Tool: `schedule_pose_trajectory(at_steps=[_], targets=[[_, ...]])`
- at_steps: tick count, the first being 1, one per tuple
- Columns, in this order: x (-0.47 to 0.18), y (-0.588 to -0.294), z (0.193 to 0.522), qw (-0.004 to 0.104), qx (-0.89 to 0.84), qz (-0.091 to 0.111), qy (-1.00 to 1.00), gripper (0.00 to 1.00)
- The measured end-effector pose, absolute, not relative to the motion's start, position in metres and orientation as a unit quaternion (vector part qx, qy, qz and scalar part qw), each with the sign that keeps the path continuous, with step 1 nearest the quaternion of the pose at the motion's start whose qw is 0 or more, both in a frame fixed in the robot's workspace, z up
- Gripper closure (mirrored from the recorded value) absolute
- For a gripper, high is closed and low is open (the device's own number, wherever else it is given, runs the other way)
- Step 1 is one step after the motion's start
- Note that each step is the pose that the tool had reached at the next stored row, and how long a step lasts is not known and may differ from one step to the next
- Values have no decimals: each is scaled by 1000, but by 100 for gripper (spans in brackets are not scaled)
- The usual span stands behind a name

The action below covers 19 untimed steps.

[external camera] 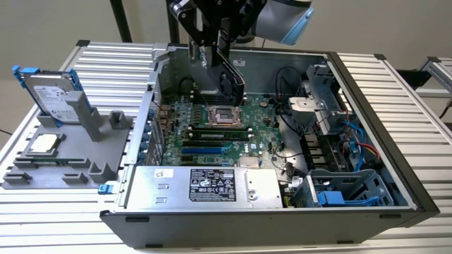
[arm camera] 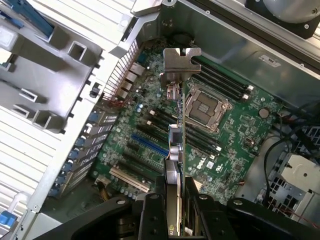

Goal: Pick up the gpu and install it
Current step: 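Insert the gpu into the slot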

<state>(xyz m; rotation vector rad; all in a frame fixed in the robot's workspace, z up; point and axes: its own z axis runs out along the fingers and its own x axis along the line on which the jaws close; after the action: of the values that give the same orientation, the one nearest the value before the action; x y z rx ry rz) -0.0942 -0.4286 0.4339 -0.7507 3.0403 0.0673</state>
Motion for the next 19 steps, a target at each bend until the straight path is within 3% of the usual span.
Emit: schedule_pose_trajectory(at_steps=[19], targets=[[-94,-429,434,4,-271,22,962,100]])
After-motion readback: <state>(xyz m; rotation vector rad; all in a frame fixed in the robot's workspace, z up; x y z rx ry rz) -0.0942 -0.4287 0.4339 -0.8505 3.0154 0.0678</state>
